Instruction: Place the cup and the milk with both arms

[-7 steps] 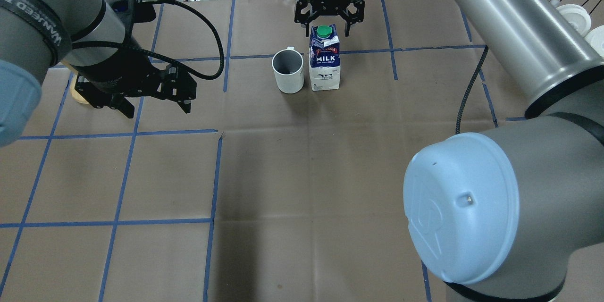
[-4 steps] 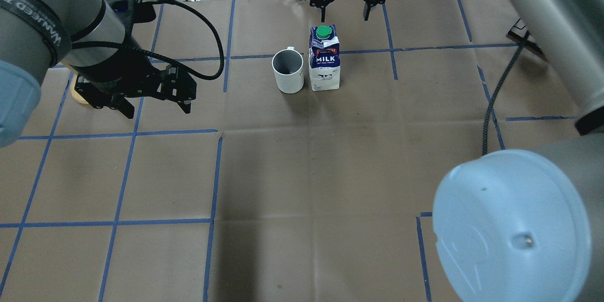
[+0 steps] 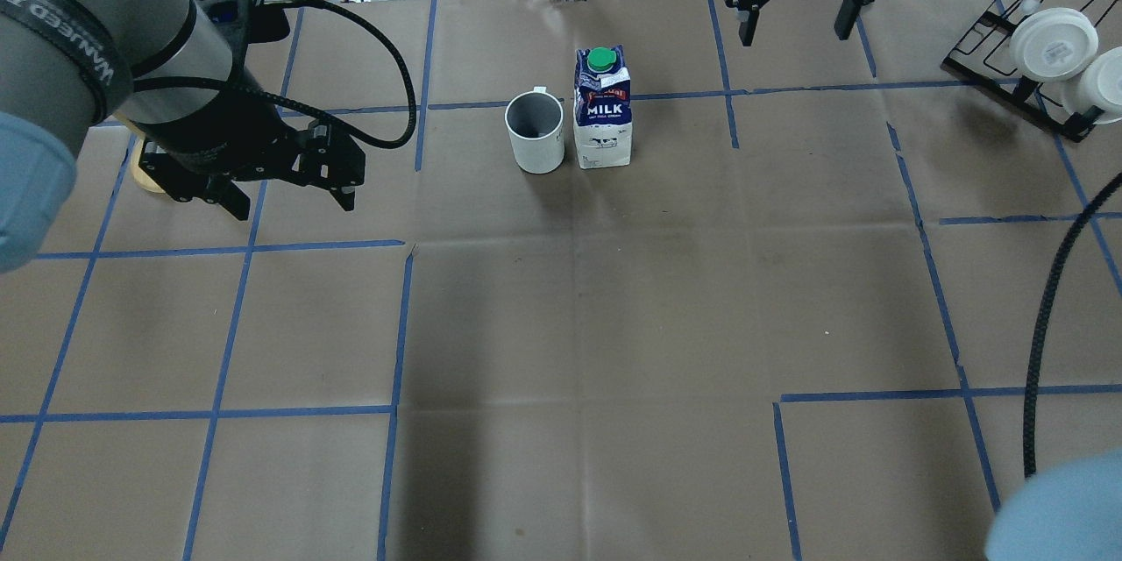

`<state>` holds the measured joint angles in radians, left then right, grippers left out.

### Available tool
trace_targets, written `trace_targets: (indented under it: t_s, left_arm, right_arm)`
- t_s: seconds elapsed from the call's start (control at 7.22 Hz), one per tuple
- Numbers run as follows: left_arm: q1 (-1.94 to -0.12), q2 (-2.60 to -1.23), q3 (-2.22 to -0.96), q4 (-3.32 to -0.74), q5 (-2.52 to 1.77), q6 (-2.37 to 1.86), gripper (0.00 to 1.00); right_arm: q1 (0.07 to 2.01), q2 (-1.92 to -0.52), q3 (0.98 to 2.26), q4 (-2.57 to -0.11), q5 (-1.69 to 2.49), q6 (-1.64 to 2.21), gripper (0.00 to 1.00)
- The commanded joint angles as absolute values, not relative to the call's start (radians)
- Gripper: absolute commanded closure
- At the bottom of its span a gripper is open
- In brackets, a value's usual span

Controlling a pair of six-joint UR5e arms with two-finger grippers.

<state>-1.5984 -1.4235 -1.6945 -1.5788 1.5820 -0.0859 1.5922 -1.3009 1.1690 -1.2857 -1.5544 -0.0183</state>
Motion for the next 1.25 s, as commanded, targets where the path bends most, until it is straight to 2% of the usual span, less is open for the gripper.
trace_targets:
  t_s: [0.0,0.28,1.11]
  left_arm:
    - [-1.598,-1.424,-1.695,-1.580,1.582,-0.086,0.00]
    - [-1.600,-1.424,-1.695,-1.580,1.580,-0.086,0.00]
    - [-1.600,-1.424,-1.695,-1.580,1.578,-0.086,0.00]
  right_arm:
    - [1.585,-1.493,1.453,-1.424,-1.566,0.067,0.00]
    - [1.586,-1.600,1.648,-1.543,-1.578,0.109,0.00]
    - [1.583,-1.609,1.655,-1.555,-1.578,0.098,0.00]
